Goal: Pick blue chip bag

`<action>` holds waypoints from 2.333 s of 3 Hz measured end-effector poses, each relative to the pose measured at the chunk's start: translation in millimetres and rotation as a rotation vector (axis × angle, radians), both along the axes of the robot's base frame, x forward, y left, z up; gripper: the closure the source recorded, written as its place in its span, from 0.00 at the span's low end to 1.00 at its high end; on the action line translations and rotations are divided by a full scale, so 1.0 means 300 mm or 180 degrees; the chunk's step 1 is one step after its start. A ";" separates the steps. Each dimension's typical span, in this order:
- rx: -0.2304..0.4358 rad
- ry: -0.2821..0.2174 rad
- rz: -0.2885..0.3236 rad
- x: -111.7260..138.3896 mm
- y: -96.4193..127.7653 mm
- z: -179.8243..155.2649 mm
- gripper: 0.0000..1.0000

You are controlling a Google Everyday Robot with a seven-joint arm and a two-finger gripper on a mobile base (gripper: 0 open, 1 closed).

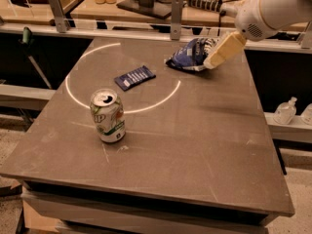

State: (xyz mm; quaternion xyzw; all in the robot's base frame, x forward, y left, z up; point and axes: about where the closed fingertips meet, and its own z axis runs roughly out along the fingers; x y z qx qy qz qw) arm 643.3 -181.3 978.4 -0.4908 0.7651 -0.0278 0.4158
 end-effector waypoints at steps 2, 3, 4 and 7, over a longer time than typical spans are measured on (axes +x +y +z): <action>-0.0146 0.0243 -0.0067 0.108 0.011 -0.150 0.00; -0.0160 0.0347 -0.0100 0.159 0.014 -0.205 0.00; -0.0166 0.0487 -0.0012 0.197 0.054 -0.252 0.18; -0.0221 0.0700 0.0477 0.125 0.190 -0.310 0.88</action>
Offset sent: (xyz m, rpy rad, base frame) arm 0.0514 -0.0071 -0.0744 -0.0663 0.1355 -0.0706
